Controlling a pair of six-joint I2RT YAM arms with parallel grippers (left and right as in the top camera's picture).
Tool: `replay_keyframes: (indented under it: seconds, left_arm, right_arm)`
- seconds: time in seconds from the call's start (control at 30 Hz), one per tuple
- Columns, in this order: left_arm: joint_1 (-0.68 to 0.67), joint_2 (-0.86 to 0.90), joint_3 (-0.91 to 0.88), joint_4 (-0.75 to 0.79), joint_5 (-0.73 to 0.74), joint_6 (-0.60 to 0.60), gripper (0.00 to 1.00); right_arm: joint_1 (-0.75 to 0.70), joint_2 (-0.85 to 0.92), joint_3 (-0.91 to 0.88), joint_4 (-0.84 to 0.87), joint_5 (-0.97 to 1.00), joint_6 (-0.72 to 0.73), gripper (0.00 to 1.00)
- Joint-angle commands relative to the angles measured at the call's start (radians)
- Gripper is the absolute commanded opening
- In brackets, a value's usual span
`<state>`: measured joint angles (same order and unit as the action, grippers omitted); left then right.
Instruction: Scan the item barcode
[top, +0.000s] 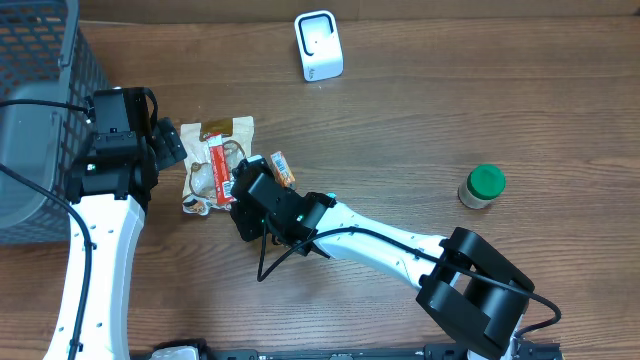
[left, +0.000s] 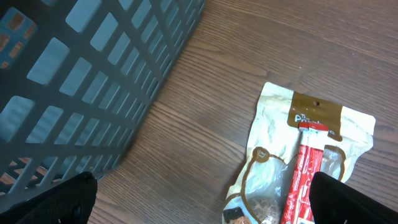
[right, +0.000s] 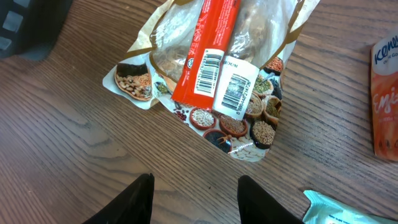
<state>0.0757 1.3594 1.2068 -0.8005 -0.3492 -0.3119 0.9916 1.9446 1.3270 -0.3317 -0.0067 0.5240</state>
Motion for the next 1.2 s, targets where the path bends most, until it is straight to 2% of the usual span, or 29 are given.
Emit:
replay_keyframes:
  seconds: [0.0,0.23,0.3,0.4,0.5,0.57,0.63,0.67,1.17]
  left_arm:
    - [-0.009,0.002,0.012,0.000,-0.016,0.001,1.00]
    - [-0.002,0.002,0.012,0.000,-0.017,0.001,1.00]
    - [-0.003,0.002,0.012,0.000,-0.016,0.001,1.00]
    - [-0.004,0.002,0.012,0.000,-0.016,0.001,1.00]
    - [-0.004,0.002,0.012,0.000,-0.016,0.001,1.00]
    - [-0.002,0.002,0.012,0.000,-0.016,0.001,1.00]
    - [0.000,0.002,0.012,0.000,-0.016,0.001,1.00]
    - [0.000,0.002,0.012,0.000,-0.016,0.001,1.00]
    - [-0.005,0.002,0.012,0.000,-0.016,0.001,1.00]
  right_arm:
    - [0.001,0.005,-0.007,-0.012,0.013,0.002,0.45]
    - [0.001,0.005,-0.007,-0.005,0.035,-0.002,0.47]
    - [0.000,0.005,-0.007,0.006,0.063,-0.029,0.44]
    - [-0.020,0.005,-0.006,0.024,-0.032,-0.141,0.44]
    - [-0.048,0.005,-0.006,0.016,-0.113,-0.140,0.45]
    - [-0.064,0.005,-0.007,0.011,-0.119,-0.139,0.47]
    - [-0.071,0.005,-0.007,0.011,-0.119,-0.139,0.59]
    - [-0.071,0.005,-0.007,0.005,-0.119,-0.139,0.60]
    - [-0.071,0.005,-0.007,-0.030,-0.119,-0.139,0.64]
